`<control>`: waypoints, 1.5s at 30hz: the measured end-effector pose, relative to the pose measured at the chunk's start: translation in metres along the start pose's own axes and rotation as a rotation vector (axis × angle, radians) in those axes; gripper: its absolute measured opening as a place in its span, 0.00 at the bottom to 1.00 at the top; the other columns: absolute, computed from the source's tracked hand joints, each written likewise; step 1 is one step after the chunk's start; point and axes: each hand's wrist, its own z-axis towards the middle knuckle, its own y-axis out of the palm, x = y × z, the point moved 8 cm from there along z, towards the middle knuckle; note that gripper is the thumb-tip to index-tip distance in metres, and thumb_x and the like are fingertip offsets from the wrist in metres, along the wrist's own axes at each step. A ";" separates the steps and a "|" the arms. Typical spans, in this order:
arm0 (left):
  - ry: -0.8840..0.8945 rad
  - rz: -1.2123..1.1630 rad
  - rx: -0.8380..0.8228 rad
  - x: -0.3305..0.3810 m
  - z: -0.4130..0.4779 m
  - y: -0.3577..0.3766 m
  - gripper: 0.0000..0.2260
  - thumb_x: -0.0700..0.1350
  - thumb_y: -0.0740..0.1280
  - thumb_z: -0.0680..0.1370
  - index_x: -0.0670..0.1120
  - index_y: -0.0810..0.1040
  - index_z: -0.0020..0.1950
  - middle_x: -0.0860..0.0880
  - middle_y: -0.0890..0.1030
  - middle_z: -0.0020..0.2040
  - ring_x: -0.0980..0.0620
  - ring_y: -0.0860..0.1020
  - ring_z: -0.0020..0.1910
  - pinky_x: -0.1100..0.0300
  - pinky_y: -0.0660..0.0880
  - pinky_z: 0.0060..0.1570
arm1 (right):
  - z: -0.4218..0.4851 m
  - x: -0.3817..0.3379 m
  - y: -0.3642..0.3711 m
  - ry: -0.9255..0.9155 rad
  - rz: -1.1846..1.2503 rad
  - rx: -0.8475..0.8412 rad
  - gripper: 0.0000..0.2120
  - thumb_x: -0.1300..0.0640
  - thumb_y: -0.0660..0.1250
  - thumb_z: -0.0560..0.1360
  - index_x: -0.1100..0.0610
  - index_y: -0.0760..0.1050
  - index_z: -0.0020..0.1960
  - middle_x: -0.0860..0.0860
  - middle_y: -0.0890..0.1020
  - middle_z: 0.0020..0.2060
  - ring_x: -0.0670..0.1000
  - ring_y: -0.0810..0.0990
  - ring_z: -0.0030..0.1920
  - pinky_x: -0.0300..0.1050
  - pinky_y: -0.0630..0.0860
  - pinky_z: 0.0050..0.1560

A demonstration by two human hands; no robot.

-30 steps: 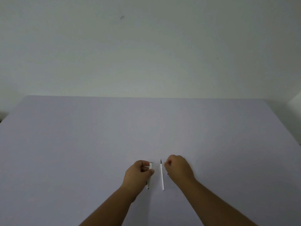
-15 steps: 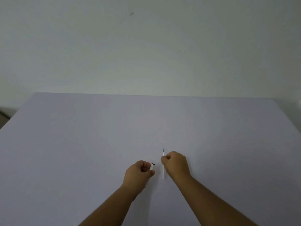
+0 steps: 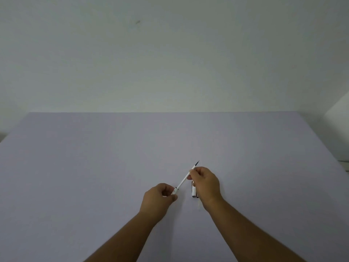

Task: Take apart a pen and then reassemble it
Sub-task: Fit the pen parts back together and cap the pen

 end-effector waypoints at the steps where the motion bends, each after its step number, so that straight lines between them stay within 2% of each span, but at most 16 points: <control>1: 0.002 -0.006 -0.002 0.002 0.000 0.002 0.04 0.46 0.73 0.71 0.54 0.79 0.41 0.55 0.80 0.40 0.56 0.76 0.36 0.65 0.73 0.33 | -0.001 0.001 -0.001 0.000 -0.008 -0.020 0.10 0.53 0.65 0.74 0.50 0.78 0.35 0.50 0.83 0.35 0.46 0.75 0.31 0.40 0.74 0.28; 5: 0.038 0.007 -0.002 0.010 -0.001 0.007 0.04 0.46 0.73 0.71 0.54 0.80 0.41 0.54 0.81 0.41 0.56 0.77 0.37 0.63 0.75 0.35 | -0.005 0.006 0.006 -0.007 -0.096 -0.162 0.08 0.52 0.67 0.72 0.53 0.80 0.37 0.49 0.82 0.34 0.46 0.74 0.33 0.40 0.73 0.34; 8: 0.061 0.048 0.005 0.013 -0.002 0.008 0.03 0.46 0.73 0.71 0.52 0.81 0.43 0.54 0.82 0.42 0.57 0.77 0.38 0.68 0.72 0.33 | -0.004 0.006 -0.004 0.011 0.031 -0.128 0.08 0.51 0.68 0.71 0.51 0.79 0.34 0.46 0.80 0.32 0.46 0.75 0.33 0.39 0.73 0.33; 10: 0.065 0.071 0.006 0.015 -0.003 0.009 0.03 0.46 0.73 0.71 0.52 0.81 0.43 0.55 0.81 0.42 0.59 0.77 0.38 0.69 0.69 0.32 | -0.001 0.004 -0.010 0.014 0.097 -0.123 0.07 0.53 0.68 0.72 0.52 0.79 0.35 0.47 0.80 0.33 0.47 0.75 0.35 0.40 0.73 0.34; 15: 0.087 0.073 -0.001 0.022 -0.005 0.015 0.03 0.46 0.72 0.72 0.52 0.80 0.42 0.56 0.80 0.41 0.59 0.76 0.39 0.69 0.69 0.33 | -0.002 0.004 -0.003 0.024 -0.005 -0.327 0.06 0.53 0.69 0.71 0.50 0.80 0.36 0.45 0.81 0.32 0.42 0.75 0.31 0.39 0.71 0.36; 18: 0.068 0.039 0.004 0.017 -0.006 0.014 0.03 0.46 0.73 0.71 0.52 0.79 0.41 0.56 0.80 0.41 0.58 0.76 0.36 0.67 0.70 0.32 | 0.010 0.014 -0.021 0.087 0.050 -0.197 0.06 0.52 0.68 0.72 0.53 0.80 0.40 0.49 0.81 0.36 0.44 0.74 0.31 0.41 0.70 0.37; 20: 0.047 0.004 -0.001 0.013 -0.006 0.013 0.04 0.45 0.73 0.71 0.53 0.78 0.40 0.55 0.79 0.40 0.56 0.76 0.35 0.64 0.73 0.32 | 0.021 0.023 -0.032 0.090 -0.181 -0.102 0.08 0.55 0.66 0.73 0.59 0.80 0.42 0.53 0.81 0.38 0.50 0.74 0.36 0.45 0.72 0.41; 21: 0.039 -0.008 -0.001 0.011 -0.006 0.012 0.05 0.45 0.73 0.71 0.53 0.78 0.40 0.55 0.79 0.40 0.56 0.76 0.35 0.63 0.75 0.33 | 0.025 0.028 -0.033 0.082 -0.356 -0.110 0.09 0.57 0.65 0.73 0.61 0.80 0.40 0.54 0.79 0.36 0.52 0.74 0.37 0.45 0.71 0.42; 23: 0.029 -0.016 0.003 0.007 -0.005 0.009 0.05 0.45 0.72 0.72 0.53 0.78 0.40 0.55 0.78 0.39 0.58 0.75 0.36 0.65 0.74 0.33 | 0.027 0.036 -0.026 0.077 -0.637 -0.156 0.15 0.59 0.62 0.73 0.58 0.70 0.28 0.52 0.71 0.27 0.54 0.70 0.36 0.44 0.67 0.38; 25: 0.018 -0.010 0.003 0.002 -0.004 0.008 0.04 0.46 0.72 0.72 0.53 0.79 0.42 0.56 0.78 0.39 0.59 0.75 0.36 0.66 0.71 0.32 | 0.029 0.043 -0.019 0.075 -0.768 -0.161 0.19 0.58 0.61 0.74 0.54 0.61 0.26 0.49 0.65 0.25 0.54 0.69 0.36 0.42 0.65 0.38; 30: 0.000 -0.018 -0.010 -0.007 -0.002 0.007 0.04 0.46 0.73 0.71 0.52 0.79 0.42 0.55 0.79 0.40 0.58 0.76 0.38 0.65 0.72 0.34 | 0.036 0.052 -0.013 0.125 -0.812 -0.115 0.11 0.54 0.62 0.73 0.57 0.72 0.34 0.54 0.76 0.33 0.54 0.72 0.38 0.42 0.67 0.38; 33: -0.003 -0.030 -0.011 -0.009 0.000 0.006 0.04 0.46 0.73 0.71 0.53 0.79 0.41 0.56 0.78 0.39 0.58 0.76 0.37 0.64 0.73 0.35 | 0.037 0.052 -0.009 0.128 -0.842 -0.106 0.11 0.52 0.63 0.73 0.57 0.70 0.35 0.54 0.79 0.37 0.54 0.73 0.38 0.42 0.67 0.37; 37: -0.008 -0.029 -0.021 -0.012 0.002 0.007 0.05 0.46 0.73 0.71 0.54 0.78 0.40 0.56 0.78 0.39 0.58 0.75 0.37 0.64 0.73 0.34 | 0.038 0.049 -0.008 0.148 -0.885 -0.095 0.11 0.57 0.63 0.71 0.54 0.67 0.30 0.48 0.72 0.29 0.50 0.72 0.31 0.40 0.66 0.32; 40: -0.013 -0.030 -0.024 -0.013 0.003 0.007 0.04 0.46 0.73 0.71 0.54 0.78 0.41 0.56 0.78 0.40 0.58 0.76 0.38 0.64 0.74 0.35 | 0.036 0.045 -0.005 0.117 -0.929 -0.096 0.13 0.58 0.62 0.71 0.53 0.65 0.30 0.47 0.71 0.28 0.47 0.69 0.28 0.40 0.66 0.31; 42: -0.016 -0.026 -0.025 -0.013 0.004 0.007 0.04 0.46 0.73 0.71 0.53 0.79 0.43 0.56 0.79 0.41 0.57 0.76 0.39 0.62 0.76 0.36 | 0.036 0.044 -0.003 0.099 -0.946 -0.102 0.13 0.58 0.61 0.72 0.52 0.64 0.30 0.47 0.73 0.30 0.49 0.72 0.30 0.41 0.68 0.34; 45: -0.016 -0.016 -0.024 -0.013 0.005 0.006 0.04 0.46 0.73 0.71 0.53 0.79 0.42 0.55 0.79 0.40 0.58 0.76 0.38 0.61 0.76 0.36 | 0.035 0.044 -0.001 0.089 -0.962 -0.110 0.12 0.57 0.61 0.73 0.53 0.66 0.31 0.52 0.79 0.39 0.54 0.79 0.41 0.42 0.70 0.38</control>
